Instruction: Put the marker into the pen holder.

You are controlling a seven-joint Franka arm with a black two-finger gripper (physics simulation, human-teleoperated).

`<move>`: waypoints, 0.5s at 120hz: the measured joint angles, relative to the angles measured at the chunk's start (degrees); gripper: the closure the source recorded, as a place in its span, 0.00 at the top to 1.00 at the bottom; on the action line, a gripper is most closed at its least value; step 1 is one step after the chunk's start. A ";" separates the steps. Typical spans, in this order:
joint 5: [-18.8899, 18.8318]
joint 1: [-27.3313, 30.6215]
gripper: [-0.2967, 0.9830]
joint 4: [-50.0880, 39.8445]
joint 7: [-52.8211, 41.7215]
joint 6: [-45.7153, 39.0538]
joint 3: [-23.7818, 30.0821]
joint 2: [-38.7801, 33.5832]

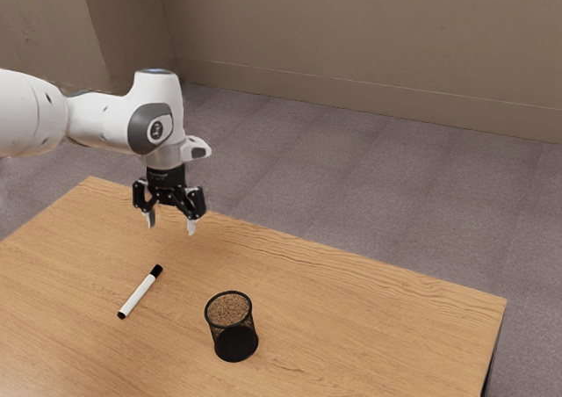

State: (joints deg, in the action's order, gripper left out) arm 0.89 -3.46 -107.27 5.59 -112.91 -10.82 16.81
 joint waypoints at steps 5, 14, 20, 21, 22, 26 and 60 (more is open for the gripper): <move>-0.91 -0.02 0.77 -5.11 -0.59 -2.58 -0.47 -3.39; -2.02 -0.03 0.77 -11.64 -1.52 -6.59 -1.53 -6.46; -2.46 0.02 0.77 -14.61 -2.14 -8.85 -2.33 -7.12; -2.52 0.04 0.77 -14.96 -2.29 -9.25 -2.42 -7.20; -2.57 0.05 0.77 -15.35 -2.46 -9.66 -2.50 -7.27; -2.76 0.06 0.77 -16.76 -3.13 -11.15 -2.72 -7.64; -3.11 -0.03 0.77 -25.62 -9.06 -24.62 -3.52 -8.56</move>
State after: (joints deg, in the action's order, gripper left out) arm -2.21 -3.49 -132.88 -3.47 -137.54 -14.35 8.25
